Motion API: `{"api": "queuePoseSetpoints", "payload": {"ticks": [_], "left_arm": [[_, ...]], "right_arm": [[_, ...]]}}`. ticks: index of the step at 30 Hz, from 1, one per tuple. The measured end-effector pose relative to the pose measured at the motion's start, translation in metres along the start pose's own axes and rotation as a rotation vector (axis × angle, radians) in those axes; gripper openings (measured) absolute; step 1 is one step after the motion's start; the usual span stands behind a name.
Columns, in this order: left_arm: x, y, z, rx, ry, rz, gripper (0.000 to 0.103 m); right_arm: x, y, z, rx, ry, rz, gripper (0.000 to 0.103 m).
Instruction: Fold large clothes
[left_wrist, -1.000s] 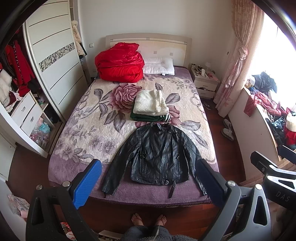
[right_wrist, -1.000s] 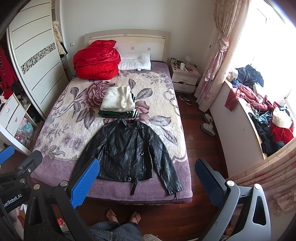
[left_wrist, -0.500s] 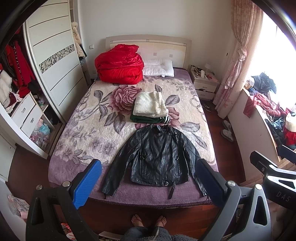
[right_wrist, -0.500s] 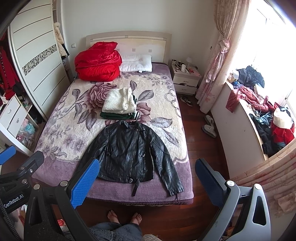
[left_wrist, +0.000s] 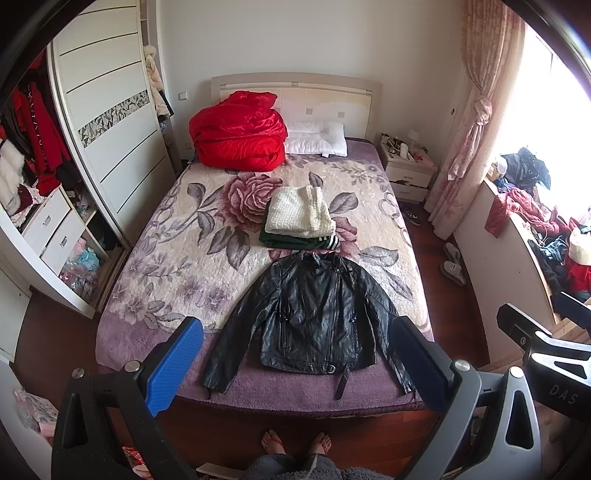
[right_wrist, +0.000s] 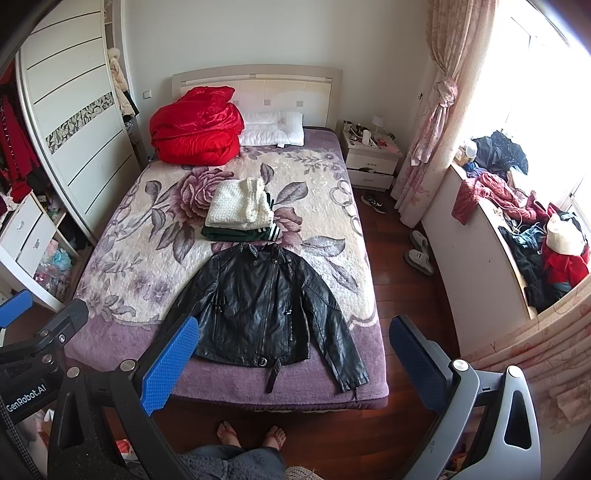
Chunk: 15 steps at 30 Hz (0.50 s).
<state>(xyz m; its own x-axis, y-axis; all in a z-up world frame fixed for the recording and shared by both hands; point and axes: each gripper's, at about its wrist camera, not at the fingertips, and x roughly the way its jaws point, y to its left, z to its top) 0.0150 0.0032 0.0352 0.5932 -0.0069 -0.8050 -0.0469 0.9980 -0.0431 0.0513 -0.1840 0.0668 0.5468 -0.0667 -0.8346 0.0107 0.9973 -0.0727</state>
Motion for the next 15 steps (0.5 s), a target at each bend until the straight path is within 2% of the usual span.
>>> {"api": "queuePoseSetpoints", "payload": {"ticks": [11,15], "left_arm": [[0.002,-0.004,0.007,0.003,0.003,-0.007,0.103],[0.024,-0.004,0.019,0.028,0.003,-0.009,0.103]], "right_arm": [[0.001,0.003,0.000,0.009,0.005,-0.002,0.103],[0.017,0.006,0.004,0.042,0.018,-0.020,0.103]]}}
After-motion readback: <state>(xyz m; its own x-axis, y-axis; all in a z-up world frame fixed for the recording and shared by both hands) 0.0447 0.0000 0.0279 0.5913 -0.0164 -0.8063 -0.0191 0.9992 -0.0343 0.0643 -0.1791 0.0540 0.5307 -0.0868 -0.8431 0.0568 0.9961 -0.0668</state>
